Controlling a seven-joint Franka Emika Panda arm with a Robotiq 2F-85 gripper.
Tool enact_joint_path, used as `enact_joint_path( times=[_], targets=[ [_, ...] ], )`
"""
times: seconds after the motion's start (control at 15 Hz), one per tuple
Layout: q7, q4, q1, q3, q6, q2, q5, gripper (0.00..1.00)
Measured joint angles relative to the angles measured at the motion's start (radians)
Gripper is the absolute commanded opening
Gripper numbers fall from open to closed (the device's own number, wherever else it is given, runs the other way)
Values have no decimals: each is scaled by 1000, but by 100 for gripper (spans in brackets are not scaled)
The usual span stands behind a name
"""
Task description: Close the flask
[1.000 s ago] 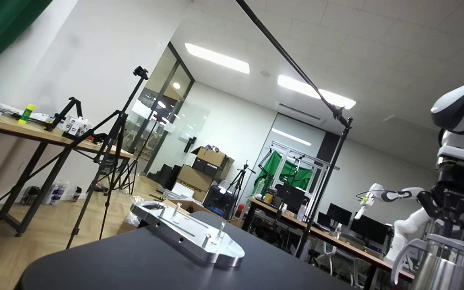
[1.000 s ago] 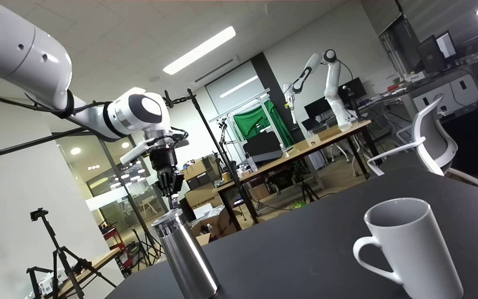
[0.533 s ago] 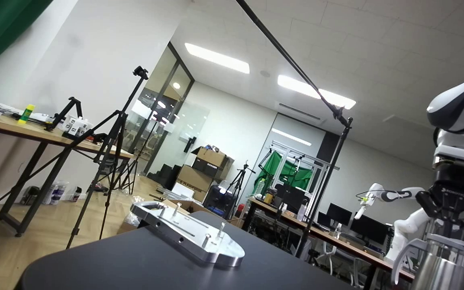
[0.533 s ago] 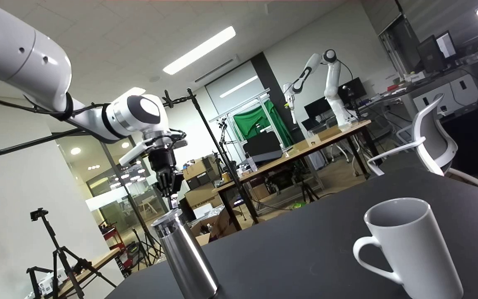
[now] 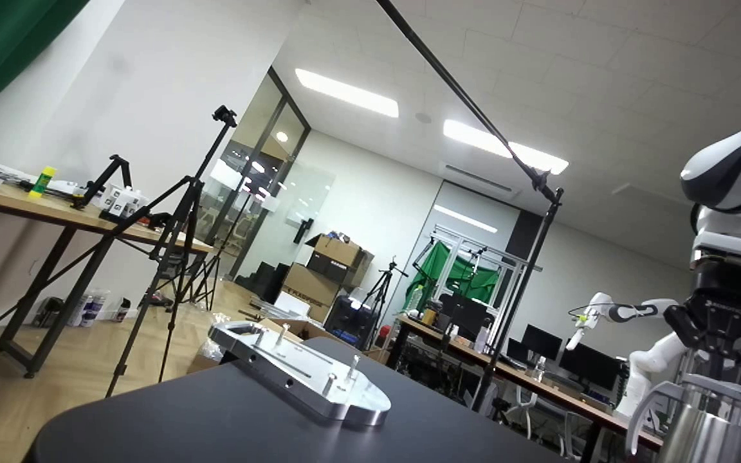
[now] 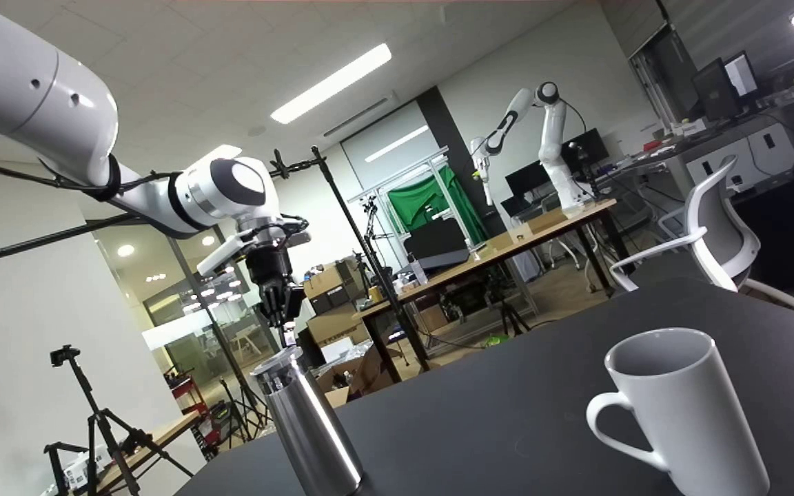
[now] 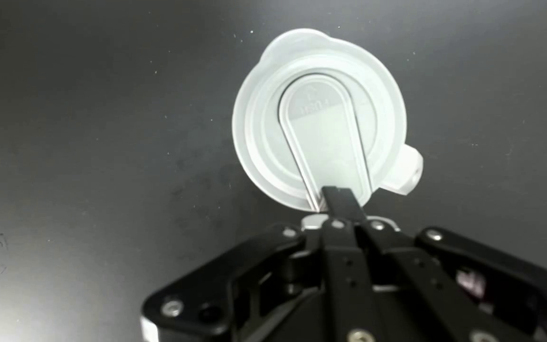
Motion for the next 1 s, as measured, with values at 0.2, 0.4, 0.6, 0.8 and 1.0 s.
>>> enact_joint_path(
  times=[0.2,0.4,0.6,0.8,1.0],
  targets=[
    [-6,1,0,1,1,0,0,0],
    [-7,1,-1,1,0,1,2,0],
    [-7,3,-1,1,-4,2,2,0],
    [-7,5,-1,1,-14,3,3,0],
    [-7,19,1,3,-40,11,3,0]
  ],
)
